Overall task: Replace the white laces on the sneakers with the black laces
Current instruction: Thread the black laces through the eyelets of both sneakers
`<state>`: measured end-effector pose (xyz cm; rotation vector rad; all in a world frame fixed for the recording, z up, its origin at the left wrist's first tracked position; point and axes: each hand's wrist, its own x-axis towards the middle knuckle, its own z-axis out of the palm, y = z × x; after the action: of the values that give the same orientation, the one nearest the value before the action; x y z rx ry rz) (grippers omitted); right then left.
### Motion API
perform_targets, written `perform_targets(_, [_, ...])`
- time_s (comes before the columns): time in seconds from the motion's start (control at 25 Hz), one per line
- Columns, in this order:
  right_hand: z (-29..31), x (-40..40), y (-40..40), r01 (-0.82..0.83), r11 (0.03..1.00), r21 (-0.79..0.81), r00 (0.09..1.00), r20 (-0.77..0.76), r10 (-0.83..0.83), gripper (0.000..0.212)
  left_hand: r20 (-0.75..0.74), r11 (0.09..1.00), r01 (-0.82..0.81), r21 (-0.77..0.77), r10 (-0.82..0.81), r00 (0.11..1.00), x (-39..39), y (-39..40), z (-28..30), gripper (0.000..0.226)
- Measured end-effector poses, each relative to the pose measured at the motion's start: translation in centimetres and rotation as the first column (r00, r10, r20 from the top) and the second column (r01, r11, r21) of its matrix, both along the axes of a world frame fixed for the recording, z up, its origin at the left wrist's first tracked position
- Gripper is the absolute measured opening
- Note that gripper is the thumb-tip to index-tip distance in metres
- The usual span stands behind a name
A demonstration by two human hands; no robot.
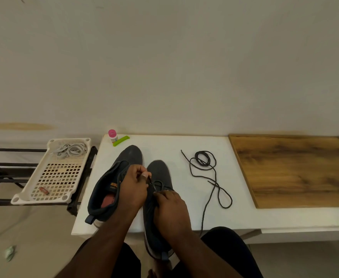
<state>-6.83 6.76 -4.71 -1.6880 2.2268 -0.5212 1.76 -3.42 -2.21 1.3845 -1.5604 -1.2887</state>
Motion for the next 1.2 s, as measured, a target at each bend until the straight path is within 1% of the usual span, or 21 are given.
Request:
perform_targets(0.08, [0.2,0.1,0.0,-0.015,0.999,0.036,1.0,-0.012,0.016,0.084,-0.241,0.998,-0.055,0.004,0.055,0.969,0.5,0.4,0.9,0.01])
perform_targets(0.12, [0.2,0.2,0.0,-0.017,0.999,0.047,1.0,-0.012,0.018,0.083,-0.307,0.997,-0.074,0.009,0.073,0.949,0.8,0.5,1.3,0.007])
perform_targets(0.16, [0.3,0.3,0.0,-0.011,0.999,0.047,1.0,-0.002,0.011,0.079,-0.315,0.997,-0.077,0.015,0.077,0.946,1.1,0.5,1.4,0.006])
perform_targets(0.2, [0.3,0.4,0.1,0.004,1.0,0.03,1.0,0.011,-0.004,0.077,-0.254,0.998,-0.058,0.022,0.061,0.965,1.4,0.5,1.1,0.012])
perform_targets(0.24, [0.2,0.4,0.1,0.023,1.0,0.005,1.0,0.02,-0.023,0.074,-0.107,1.0,-0.015,0.026,0.018,0.994,1.5,0.5,0.6,0.022])
perform_targets(0.28, [0.1,0.5,0.2,0.038,0.999,-0.017,0.999,0.023,-0.038,0.07,0.103,0.998,0.065,0.022,-0.066,0.992,1.5,0.3,-0.2,0.03])
perform_targets(0.32, [-0.1,0.5,0.3,0.045,0.998,-0.037,0.999,0.017,-0.044,0.066,0.327,0.985,0.171,0.017,-0.167,0.93,1.3,0.1,-1.0,0.032])
perform_targets(0.36, [-0.3,0.5,0.3,0.048,0.998,-0.048,0.999,0.004,-0.048,0.062,0.509,0.961,0.275,0.024,-0.248,0.824,1.0,-0.1,-1.5,0.026])
perform_targets(0.44, [-0.3,0.4,0.3,0.041,0.998,-0.041,0.999,-0.008,-0.041,0.063,0.696,0.923,0.376,0.081,-0.322,0.642,0.4,-0.6,-1.4,0.017])
perform_targets(0.48, [-0.2,0.4,0.2,0.035,0.999,-0.024,0.999,-0.003,-0.035,0.067,0.724,0.921,0.379,0.093,-0.324,0.609,0.0,-0.8,-0.9,0.018])
perform_targets(0.52, [0.0,0.4,0.1,0.033,0.999,-0.009,0.999,0.004,-0.033,0.07,0.72,0.929,0.362,0.074,-0.301,0.626,-0.3,-1.0,-0.3,0.019])
perform_targets(0.56, [0.1,0.5,0.1,0.04,0.999,-0.006,0.999,0.01,-0.039,0.072,0.674,0.947,0.32,0.031,-0.256,0.693,-0.4,-1.2,0.3,0.019])
perform_targets(0.68, [0.0,0.7,0.1,0.069,0.997,-0.028,0.997,0.024,-0.068,0.069,0.313,0.982,0.171,-0.076,-0.139,0.94,-0.1,-0.2,2.0,0.019])
perform_targets(0.76, [-0.2,0.6,0.0,0.076,0.997,-0.021,0.997,0.032,-0.075,0.068,0.092,0.994,0.077,-0.075,-0.07,0.993,0.4,0.6,2.1,0.023])
perform_targets(0.8, [-0.2,0.5,0.0,0.069,0.998,-0.009,0.997,0.034,-0.069,0.069,0.065,0.998,0.041,-0.049,-0.038,0.997,0.6,0.7,1.8,0.025])
perform_targets(0.84, [-0.2,0.5,0.0,0.061,0.998,0.007,0.997,0.036,-0.061,0.071,0.104,0.999,0.036,-0.018,-0.034,0.994,0.7,0.6,1.5,0.027])
perform_targets(0.88, [-0.2,0.4,0.0,0.052,0.998,0.021,0.998,0.036,-0.053,0.073,0.21,0.998,0.058,0.024,-0.062,0.976,0.7,0.5,0.8,0.029])
perform_targets(0.96, [-0.3,0.4,-0.2,0.046,0.998,0.033,0.998,0.031,-0.047,0.071,0.415,0.981,0.139,0.135,-0.183,0.891,0.8,0.3,-0.8,0.042])
perform_targets(1.04, [-0.4,0.5,-0.2,0.052,0.998,0.035,0.998,0.03,-0.053,0.067,0.451,0.97,0.163,0.181,-0.229,0.863,0.3,0.1,-1.9,0.061])
perform_targets(1.08, [-0.6,0.5,-0.3,0.067,0.997,0.034,0.997,0.029,-0.068,0.063,0.459,0.971,0.172,0.166,-0.23,0.858,0.1,-0.1,-2.2,0.06])
perform_targets(1.2, [-1.0,0.5,-0.3,0.112,0.993,0.026,0.993,0.045,-0.113,0.053,0.463,0.976,0.196,0.099,-0.22,0.859,-0.5,-0.8,-2.3,0.029])
